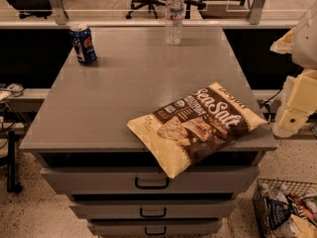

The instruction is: Knock pepsi can over

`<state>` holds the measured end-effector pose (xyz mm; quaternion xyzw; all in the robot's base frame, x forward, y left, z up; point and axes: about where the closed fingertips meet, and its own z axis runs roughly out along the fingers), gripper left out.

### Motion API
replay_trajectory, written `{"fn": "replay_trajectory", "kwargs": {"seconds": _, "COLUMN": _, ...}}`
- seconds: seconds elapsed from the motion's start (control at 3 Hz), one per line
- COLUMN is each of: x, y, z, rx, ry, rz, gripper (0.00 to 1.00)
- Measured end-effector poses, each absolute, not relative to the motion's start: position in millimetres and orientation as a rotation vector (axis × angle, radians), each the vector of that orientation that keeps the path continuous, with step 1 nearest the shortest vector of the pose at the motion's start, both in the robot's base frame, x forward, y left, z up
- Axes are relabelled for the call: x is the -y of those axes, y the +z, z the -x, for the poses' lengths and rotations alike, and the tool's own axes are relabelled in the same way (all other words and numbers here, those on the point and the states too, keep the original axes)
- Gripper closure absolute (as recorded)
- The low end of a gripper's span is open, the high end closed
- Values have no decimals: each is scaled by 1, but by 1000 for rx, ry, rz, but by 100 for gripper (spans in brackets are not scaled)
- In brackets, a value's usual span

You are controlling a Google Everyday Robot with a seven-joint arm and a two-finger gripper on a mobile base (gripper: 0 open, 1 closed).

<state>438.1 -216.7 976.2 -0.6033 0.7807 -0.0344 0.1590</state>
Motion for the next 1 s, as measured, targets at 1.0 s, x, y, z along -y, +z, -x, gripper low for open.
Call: {"fn": "replay_trajectory", "kwargs": {"seconds": 1.0, "x": 164, "y": 961, "z": -514, "rx": -2002, "ry": 97, "rz": 1809, "gripper": 0}}
